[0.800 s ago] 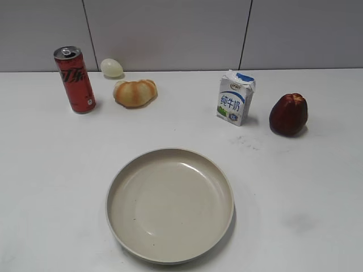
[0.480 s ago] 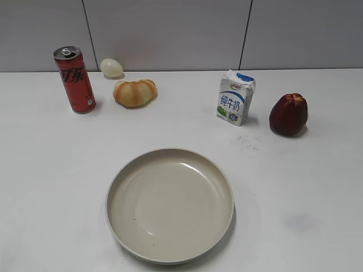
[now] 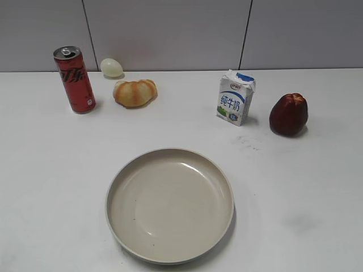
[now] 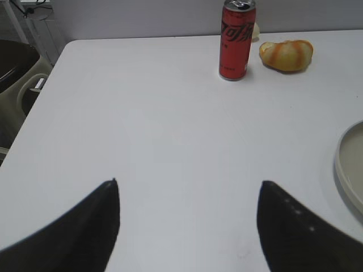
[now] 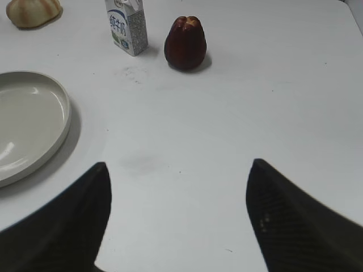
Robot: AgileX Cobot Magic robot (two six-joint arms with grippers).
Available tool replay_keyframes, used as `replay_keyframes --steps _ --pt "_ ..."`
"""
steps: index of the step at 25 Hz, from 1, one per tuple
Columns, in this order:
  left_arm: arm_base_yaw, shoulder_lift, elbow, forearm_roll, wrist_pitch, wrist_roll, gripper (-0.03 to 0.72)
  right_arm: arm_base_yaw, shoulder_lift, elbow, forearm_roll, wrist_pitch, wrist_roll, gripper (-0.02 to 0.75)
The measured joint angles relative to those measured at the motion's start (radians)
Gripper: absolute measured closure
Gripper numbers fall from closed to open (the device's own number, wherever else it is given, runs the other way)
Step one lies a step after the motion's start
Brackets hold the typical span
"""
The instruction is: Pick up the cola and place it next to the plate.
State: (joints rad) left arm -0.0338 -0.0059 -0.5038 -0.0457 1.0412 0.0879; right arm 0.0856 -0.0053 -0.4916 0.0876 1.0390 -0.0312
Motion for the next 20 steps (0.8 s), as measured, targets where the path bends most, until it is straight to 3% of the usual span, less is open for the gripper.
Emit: replay_keyframes --steps 10,16,20 --pt "0.0 0.075 -0.028 -0.009 -0.044 0.0 0.116 0.0 0.0 0.0 0.0 0.0 0.0 0.145" --pt "0.0 0.398 -0.132 -0.02 -0.225 0.0 0.116 0.0 0.0 0.0 0.0 0.0 0.0 0.145" --pt "0.0 0.655 -0.261 -0.034 -0.248 0.0 0.116 0.0 0.0 0.0 0.0 0.0 0.0 0.145"
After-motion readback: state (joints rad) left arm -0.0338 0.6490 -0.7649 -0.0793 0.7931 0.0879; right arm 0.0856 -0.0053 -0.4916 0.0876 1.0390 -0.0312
